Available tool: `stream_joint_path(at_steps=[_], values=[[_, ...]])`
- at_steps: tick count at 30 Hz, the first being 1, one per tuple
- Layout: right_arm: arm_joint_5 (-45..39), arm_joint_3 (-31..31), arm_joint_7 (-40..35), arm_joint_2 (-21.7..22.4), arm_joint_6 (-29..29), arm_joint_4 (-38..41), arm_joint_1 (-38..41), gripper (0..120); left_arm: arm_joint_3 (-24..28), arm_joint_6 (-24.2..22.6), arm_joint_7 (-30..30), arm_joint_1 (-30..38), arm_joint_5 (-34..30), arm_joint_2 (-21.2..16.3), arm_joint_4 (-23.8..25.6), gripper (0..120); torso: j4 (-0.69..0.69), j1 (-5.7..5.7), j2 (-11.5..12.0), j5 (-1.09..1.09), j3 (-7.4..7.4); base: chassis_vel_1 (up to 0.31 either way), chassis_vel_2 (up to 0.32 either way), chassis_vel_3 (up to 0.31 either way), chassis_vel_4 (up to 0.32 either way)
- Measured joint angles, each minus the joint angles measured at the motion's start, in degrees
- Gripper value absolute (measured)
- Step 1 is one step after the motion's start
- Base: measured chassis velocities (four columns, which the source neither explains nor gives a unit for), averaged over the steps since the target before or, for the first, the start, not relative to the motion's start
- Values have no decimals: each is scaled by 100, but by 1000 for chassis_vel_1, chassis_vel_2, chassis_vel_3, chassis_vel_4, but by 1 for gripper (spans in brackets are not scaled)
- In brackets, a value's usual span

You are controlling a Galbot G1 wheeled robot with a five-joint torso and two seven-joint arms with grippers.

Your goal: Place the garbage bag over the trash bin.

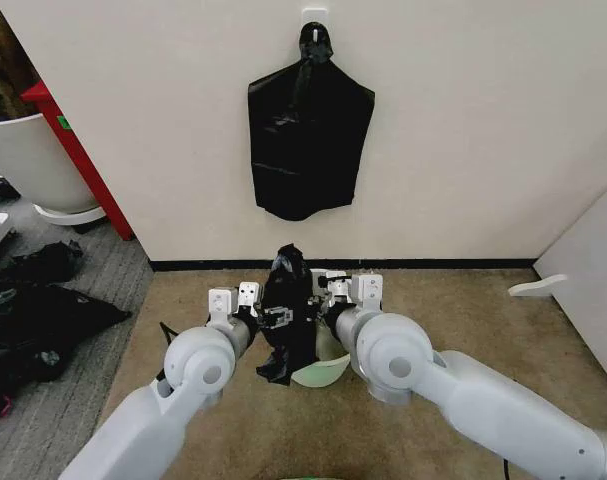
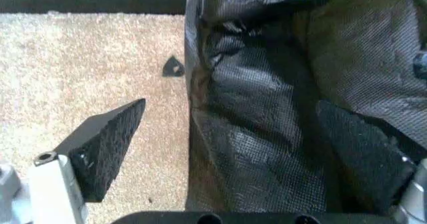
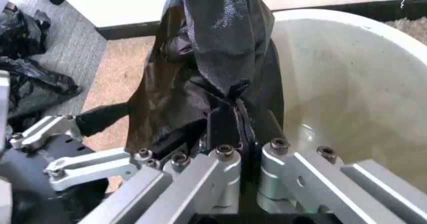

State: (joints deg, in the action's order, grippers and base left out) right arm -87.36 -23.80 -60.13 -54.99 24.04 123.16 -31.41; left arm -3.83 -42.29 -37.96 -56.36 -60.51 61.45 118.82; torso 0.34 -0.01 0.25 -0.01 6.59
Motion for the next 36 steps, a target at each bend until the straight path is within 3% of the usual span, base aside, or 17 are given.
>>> stream_joint_path(at_steps=[26,36], values=[[-14,31,58,63,-12,30,-1,0,38,14,19,18,38,285,-431,100,0,0,0,0,0,0,0,0,0],[-13,31,85,48,-25,20,0,0,209,15,-301,126,63,379,-541,100,0,0,0,0,0,0,0,0,0]])
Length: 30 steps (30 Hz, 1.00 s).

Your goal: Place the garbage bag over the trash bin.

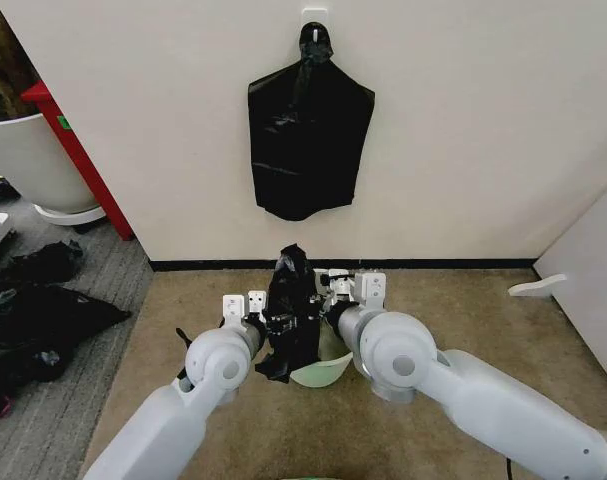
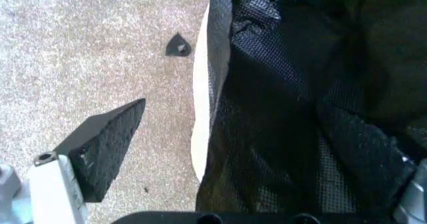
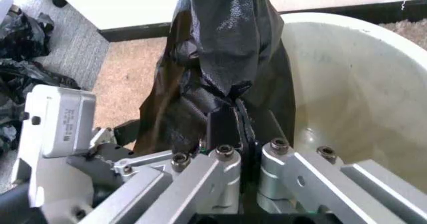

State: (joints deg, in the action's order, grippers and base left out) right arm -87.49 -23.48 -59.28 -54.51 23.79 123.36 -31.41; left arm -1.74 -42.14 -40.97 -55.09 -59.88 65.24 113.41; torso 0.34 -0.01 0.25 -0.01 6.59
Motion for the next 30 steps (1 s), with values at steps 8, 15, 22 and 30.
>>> stream_joint_path(at_steps=[8,15,22,30], values=[[10,-2,5,7,-4,-2,-8,0,53,1,-70,33,-27,31,-37,91,0,0,0,0,0,0,0,0,0],[14,-6,9,8,-3,-7,-10,0,92,1,-90,29,-27,31,-62,67,0,0,0,0,0,0,0,0,0],[37,17,20,28,2,-6,-68,0,105,1,-114,-3,-34,22,-78,41,0,0,0,0,0,0,0,0,0],[56,87,61,70,23,-2,-101,0,103,44,-128,-37,-48,12,-84,11,0,0,0,0,0,0,0,0,0]])
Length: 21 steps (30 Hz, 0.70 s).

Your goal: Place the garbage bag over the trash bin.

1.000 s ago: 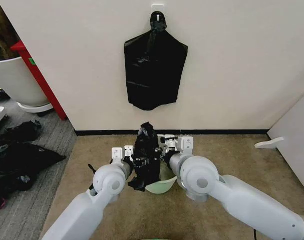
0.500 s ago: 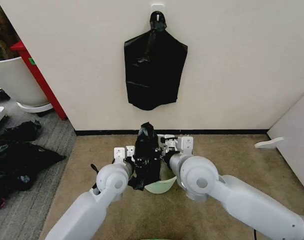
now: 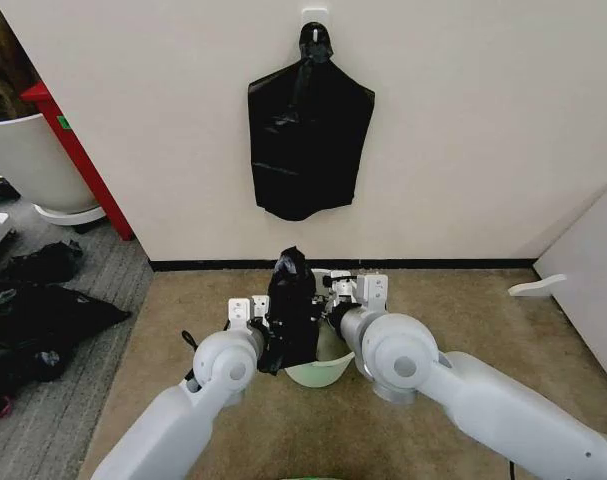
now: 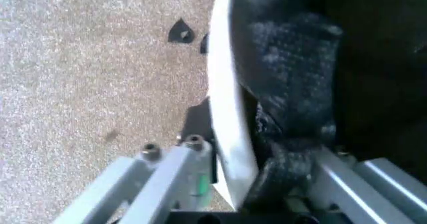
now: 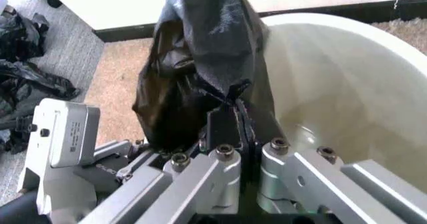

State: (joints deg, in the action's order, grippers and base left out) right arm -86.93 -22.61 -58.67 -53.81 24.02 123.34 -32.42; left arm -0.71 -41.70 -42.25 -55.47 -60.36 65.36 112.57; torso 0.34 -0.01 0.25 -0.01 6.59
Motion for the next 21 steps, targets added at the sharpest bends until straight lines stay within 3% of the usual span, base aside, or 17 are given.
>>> stream_joint_path(at_steps=[6,14,21], values=[[12,33,12,7,5,13,-26,0,6,66,-3,-39,-2,0,19,1,1,0,0,1,0,0,0,0,0],[21,284,54,174,70,222,-127,0,-7,339,-153,-63,6,-7,131,1,0,0,0,0,0,0,0,0,0],[44,525,236,375,162,412,-115,0,-73,611,-188,20,-15,-76,512,1,0,0,0,0,0,0,0,0,0]])
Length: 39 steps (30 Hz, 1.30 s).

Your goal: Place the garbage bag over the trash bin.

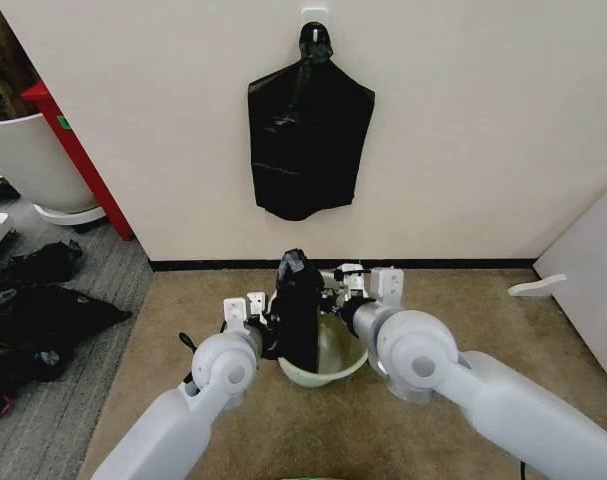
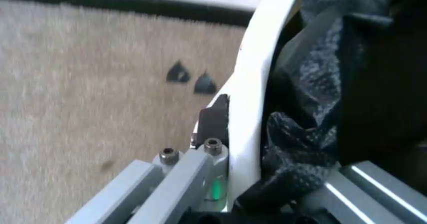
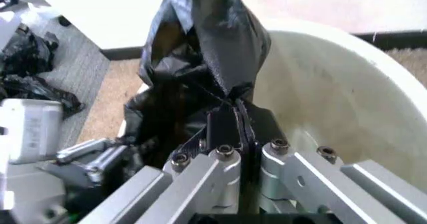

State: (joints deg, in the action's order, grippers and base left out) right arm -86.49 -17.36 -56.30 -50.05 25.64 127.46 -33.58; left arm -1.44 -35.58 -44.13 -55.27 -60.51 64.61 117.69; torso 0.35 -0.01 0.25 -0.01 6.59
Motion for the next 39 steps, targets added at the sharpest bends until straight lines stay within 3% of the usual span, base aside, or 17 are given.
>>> stream_joint_path(at_steps=[8,12,26,39], values=[[163,287,278,264,104,296,65,0,-403,148,122,-24,-38,-265,574,1,-1,0,0,1,0,0,0,0,0],[241,477,446,450,148,538,-27,0,-813,433,520,-181,-2,-372,777,1,-1,0,0,1,0,0,0,0,0],[285,1392,834,942,226,956,-500,0,-1083,718,743,-404,275,-332,587,1,0,0,0,1,0,0,0,0,0],[353,2375,1245,1345,364,939,-1500,0,-1265,857,859,-477,418,-299,507,1,0,0,0,0,0,0,0,0,0]])
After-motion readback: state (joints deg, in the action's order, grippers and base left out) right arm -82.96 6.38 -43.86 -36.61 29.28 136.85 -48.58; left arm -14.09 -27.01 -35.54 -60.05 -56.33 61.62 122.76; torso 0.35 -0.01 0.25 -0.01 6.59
